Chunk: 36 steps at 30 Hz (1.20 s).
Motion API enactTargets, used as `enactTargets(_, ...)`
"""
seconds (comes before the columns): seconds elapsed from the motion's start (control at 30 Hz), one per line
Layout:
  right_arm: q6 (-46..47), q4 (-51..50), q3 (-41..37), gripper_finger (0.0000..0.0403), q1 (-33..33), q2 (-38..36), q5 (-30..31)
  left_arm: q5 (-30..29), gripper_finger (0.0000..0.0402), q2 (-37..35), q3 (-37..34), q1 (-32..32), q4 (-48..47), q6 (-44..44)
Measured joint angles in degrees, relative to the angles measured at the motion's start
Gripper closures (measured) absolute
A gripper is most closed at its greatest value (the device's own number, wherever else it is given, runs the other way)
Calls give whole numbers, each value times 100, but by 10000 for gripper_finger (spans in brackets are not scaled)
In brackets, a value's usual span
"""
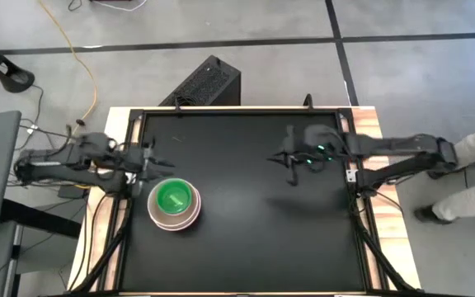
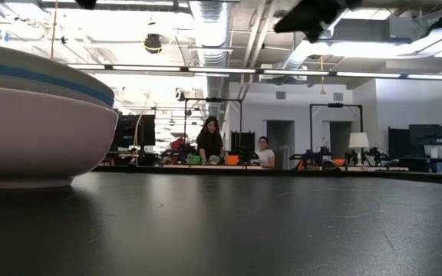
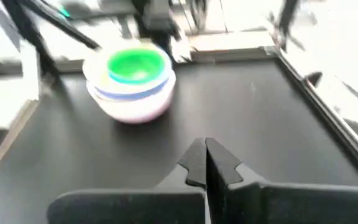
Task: Nest bowls inside each other
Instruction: Return to Home Position
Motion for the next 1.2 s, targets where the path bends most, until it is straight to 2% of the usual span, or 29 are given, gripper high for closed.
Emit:
enactTargets(0.1,200,1580,-1512,391,-88,-777,-273,124,313,-933,-926,122,907,-259)
enactTargets(0.2,565,2678,-2619,391,-242,-1327,-328,-74,313,-1719,-1787,139,1697,-536)
enactTargets(0.3,897,3214,-3396,391,-405,-1773,-327,-260,314,-2300,-2350,139,1942,-672)
enactTargets(0.4,1156,3489,-3952,391,-549,-2091,-331,-354,314,-2736,-2600,139,1845,-775)
enactTargets(0.57,1536,3603,-4561,391,-684,-2465,-320,-429,314,-3152,-3038,136,1726,-999)
enactTargets(0.7,1717,3644,-4852,391,-698,-2668,-309,-435,314,-3096,-3500,136,1739,-1297)
enactTargets(0.87,1693,3837,-5125,391,-698,-2961,-307,-431,314,-3083,-3979,136,2246,-1356)
enactTargets(1.07,1572,4197,-5552,391,-693,-3347,-304,-408,313,-3083,-4097,136,2221,-1329)
enactTargets(1.2,1527,4144,-5559,391,-693,-3578,-281,-257,313,-3083,-4098,134,2216,-1207)
